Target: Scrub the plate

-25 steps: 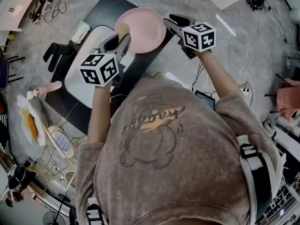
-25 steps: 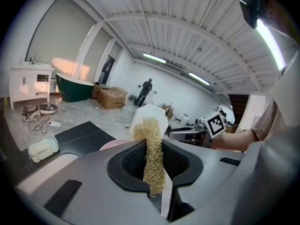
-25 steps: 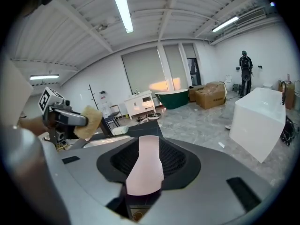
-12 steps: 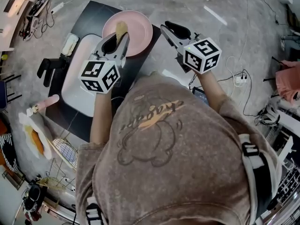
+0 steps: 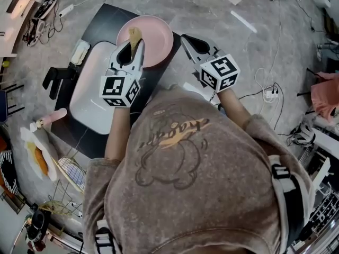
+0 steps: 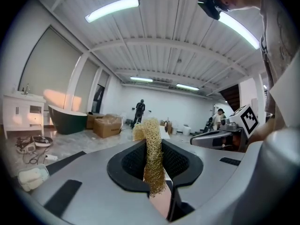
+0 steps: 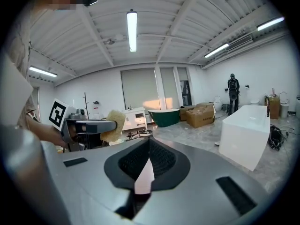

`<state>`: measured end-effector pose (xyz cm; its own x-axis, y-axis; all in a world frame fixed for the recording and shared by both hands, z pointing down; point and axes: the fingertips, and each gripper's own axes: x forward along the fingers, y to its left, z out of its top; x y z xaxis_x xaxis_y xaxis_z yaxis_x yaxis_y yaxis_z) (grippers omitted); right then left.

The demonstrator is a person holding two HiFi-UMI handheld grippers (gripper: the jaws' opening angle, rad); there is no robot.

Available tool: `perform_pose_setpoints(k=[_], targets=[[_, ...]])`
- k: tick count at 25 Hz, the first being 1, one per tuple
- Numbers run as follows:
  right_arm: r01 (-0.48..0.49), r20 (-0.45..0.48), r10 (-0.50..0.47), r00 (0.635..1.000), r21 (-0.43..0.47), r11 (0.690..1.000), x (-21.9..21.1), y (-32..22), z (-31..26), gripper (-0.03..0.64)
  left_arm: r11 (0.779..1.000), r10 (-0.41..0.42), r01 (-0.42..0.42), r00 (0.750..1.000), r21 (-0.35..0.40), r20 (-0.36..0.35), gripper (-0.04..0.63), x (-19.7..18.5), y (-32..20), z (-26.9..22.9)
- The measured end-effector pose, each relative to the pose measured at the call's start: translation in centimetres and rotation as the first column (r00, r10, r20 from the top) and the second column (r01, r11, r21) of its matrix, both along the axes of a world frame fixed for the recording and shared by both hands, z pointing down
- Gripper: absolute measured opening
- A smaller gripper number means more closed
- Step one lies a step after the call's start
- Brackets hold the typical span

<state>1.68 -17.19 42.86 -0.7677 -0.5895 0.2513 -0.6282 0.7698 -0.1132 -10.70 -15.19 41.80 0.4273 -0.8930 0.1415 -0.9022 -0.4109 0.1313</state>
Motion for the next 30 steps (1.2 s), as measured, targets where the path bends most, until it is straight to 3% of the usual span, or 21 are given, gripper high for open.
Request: perform_pose_setpoints(k=[8,30], targets=[[-0.052,0.036,0.053,0.998,-0.013,0.999,0.1,-0.5,0.2,-0.002,0.999,-0.048,0.048,0.999,0.0,-0.011,0.077,-0.9,0.4,-0.2],[-0.053,0.066,0.054,0.996,-0.017,0.998,-0.2,-0.2,0.1,-0.002,0.995,-0.101,0.1,0.994,-0.022,-0.047,0.077,-1.9,1.3,-0.1]])
